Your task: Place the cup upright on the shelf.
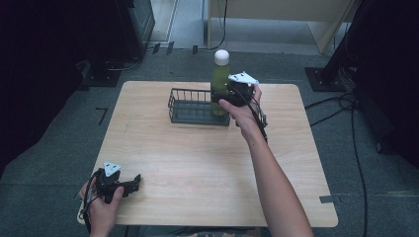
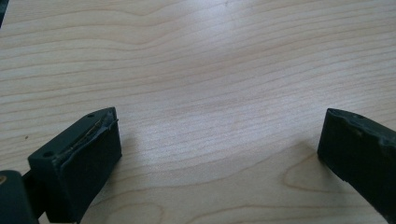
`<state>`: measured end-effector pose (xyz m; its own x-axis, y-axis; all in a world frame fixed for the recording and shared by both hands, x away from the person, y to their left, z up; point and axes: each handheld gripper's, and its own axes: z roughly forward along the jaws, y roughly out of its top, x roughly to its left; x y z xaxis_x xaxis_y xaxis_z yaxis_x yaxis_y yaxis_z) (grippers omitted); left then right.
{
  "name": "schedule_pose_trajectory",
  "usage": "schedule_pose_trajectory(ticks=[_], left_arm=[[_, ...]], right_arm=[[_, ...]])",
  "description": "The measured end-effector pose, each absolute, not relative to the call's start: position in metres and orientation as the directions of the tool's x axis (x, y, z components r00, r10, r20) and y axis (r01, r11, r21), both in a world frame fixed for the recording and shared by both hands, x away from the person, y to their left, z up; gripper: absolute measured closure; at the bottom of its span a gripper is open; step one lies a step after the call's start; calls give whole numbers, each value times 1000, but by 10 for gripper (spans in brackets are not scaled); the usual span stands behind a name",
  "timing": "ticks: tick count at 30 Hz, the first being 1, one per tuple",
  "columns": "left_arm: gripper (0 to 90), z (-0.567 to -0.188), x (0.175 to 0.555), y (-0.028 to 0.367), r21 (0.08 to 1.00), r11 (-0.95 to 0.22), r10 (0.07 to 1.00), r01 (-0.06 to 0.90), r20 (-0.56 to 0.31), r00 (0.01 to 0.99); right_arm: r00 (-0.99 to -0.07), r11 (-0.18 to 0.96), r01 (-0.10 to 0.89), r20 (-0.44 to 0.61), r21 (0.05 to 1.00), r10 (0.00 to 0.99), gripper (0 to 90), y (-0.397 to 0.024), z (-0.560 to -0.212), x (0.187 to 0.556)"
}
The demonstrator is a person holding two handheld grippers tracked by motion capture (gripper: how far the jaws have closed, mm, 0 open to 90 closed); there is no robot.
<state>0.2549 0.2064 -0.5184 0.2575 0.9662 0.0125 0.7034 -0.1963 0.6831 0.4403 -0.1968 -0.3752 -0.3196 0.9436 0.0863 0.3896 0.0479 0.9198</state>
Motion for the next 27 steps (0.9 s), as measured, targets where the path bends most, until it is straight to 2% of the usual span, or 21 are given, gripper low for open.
schedule_pose_trajectory(ticks=[14, 27], left_arm=[[0, -518, 255, 206, 683, -197, 966, 703, 13, 258], [0, -518, 255, 206, 683, -196, 966, 703, 13, 257]], right_arm=[[-365, 86, 373, 61, 924, 929, 28, -220, -377, 401], [-397, 119, 376, 44, 919, 917, 0, -243, -393, 357]])
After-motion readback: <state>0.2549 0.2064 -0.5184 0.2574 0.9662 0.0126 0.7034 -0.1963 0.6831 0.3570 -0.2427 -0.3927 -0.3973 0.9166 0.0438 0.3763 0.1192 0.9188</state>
